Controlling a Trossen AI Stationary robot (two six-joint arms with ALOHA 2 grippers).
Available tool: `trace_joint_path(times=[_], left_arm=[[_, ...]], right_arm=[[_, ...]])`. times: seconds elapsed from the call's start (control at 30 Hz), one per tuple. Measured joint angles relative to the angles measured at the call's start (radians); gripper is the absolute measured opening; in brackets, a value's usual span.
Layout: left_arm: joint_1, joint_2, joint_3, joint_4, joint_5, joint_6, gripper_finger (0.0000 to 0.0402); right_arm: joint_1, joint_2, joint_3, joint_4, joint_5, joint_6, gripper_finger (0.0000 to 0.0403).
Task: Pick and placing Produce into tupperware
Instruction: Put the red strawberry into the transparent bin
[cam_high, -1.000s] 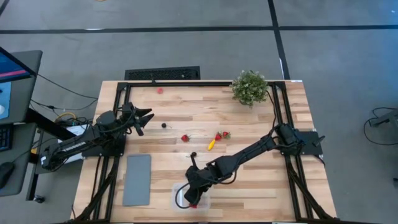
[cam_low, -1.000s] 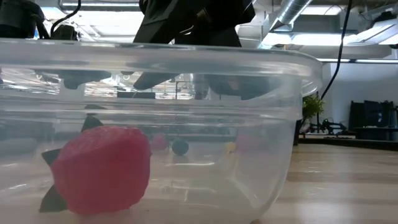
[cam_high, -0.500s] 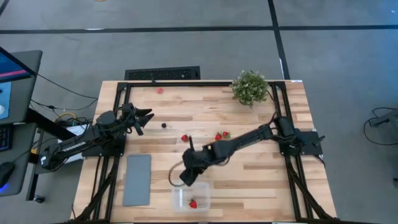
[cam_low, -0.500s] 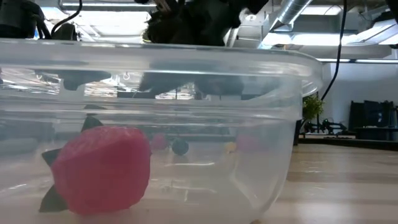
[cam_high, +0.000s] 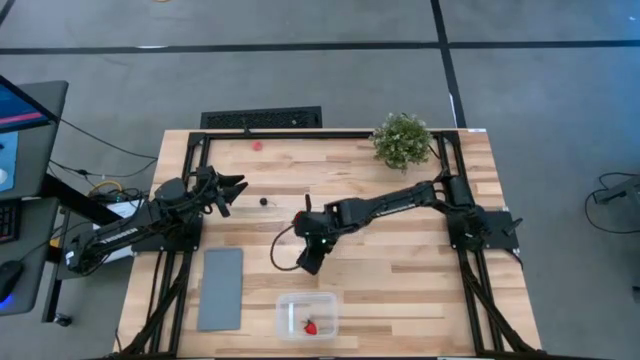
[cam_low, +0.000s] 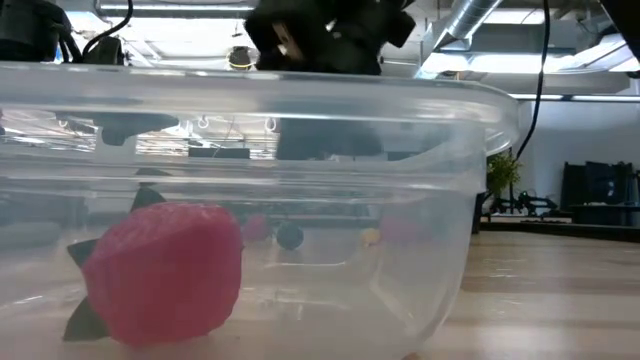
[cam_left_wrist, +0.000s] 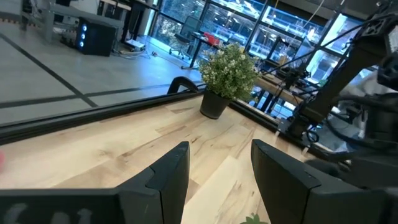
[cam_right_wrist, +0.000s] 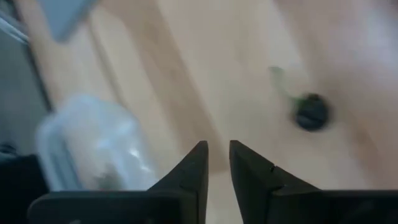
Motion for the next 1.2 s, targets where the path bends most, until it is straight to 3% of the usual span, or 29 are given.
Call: trace_joint_path(times=[0.17,0.43,0.57,0.87,1.1,1.2], left_arm=[[0.0,0.0,0.0,0.0,0.0,0.0,0.0163],[0.0,0.0,0.0,0.0,-0.004,0.001,0.0163],[0.0,0.0,0.0,0.0,-0.005,0.0,0.0163],[0.0,0.0,0.0,0.0,-0.004,0.0,0.0163],[0.0,0.0,0.0,0.0,0.0,0.0,0.0163],[0.0,0.0,0.0,0.0,0.001,0.0,0.0163]], right_arm=[[-0.032,-0.007,0.0,-0.13,0.013,-0.186,0.0133],[-0.071,-0.102,-0.001,-0.328,0.246,-0.333,0.0201],[-0.102,-0.16,-0.001,-0.417,0.3,-0.333,0.0224],[-0.126,-0.219,-0.018,-0.534,0.319,-0.394,0.0233],[-0.217,-0.221,-0.12,-0.484,0.345,-0.428,0.0233],[-0.25,-0.219,-0.187,-0.459,0.291,-0.427,0.0233]])
